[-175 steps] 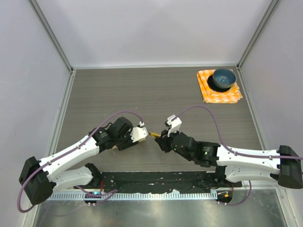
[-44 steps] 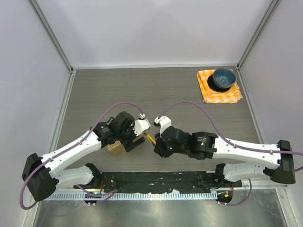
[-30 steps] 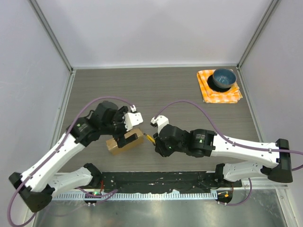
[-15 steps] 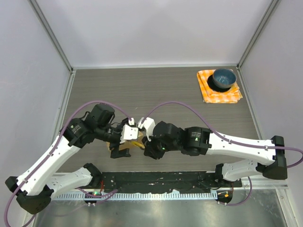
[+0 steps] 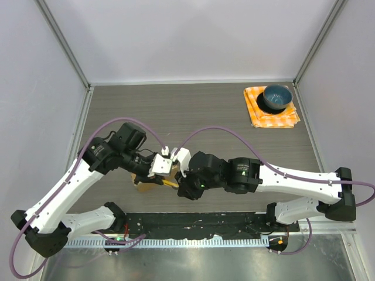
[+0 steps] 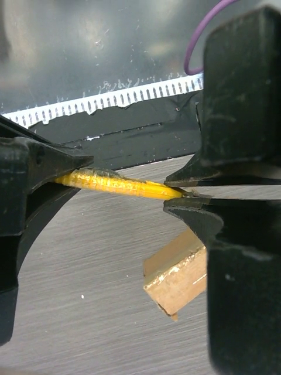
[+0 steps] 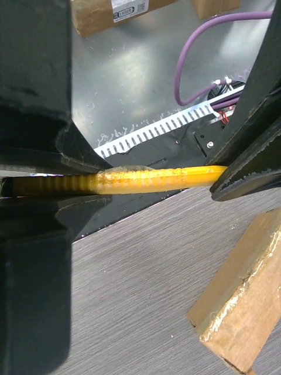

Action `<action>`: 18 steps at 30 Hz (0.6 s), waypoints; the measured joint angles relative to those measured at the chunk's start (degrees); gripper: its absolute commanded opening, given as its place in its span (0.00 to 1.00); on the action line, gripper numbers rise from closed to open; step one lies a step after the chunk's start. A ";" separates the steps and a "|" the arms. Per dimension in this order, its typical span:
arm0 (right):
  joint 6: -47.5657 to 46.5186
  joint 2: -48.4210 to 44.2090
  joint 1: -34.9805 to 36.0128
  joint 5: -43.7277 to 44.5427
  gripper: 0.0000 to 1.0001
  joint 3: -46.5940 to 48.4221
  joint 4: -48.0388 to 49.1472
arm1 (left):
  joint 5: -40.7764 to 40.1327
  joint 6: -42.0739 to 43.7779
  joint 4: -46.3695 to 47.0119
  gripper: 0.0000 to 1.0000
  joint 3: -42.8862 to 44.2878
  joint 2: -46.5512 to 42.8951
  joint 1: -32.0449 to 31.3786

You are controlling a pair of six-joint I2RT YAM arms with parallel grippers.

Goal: Unpack the express box
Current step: Adjust the knife.

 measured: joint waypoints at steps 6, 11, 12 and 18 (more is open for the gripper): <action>1.22 -0.94 0.74 0.57 0.16 -0.17 -0.26 | 1.95 2.34 -2.36 0.00 1.73 1.92 0.02; 1.11 -4.02 1.95 3.80 0.49 -2.78 1.33 | 3.28 2.27 -1.90 0.00 1.73 1.92 -0.28; 0.39 -5.16 2.03 5.51 0.53 -3.19 1.44 | 4.20 1.05 -2.08 0.00 1.73 1.92 -0.17; -2.56 -15.85 2.32 14.21 0.68 -3.76 7.10 | 6.27 -7.76 -0.02 0.00 1.77 3.08 7.08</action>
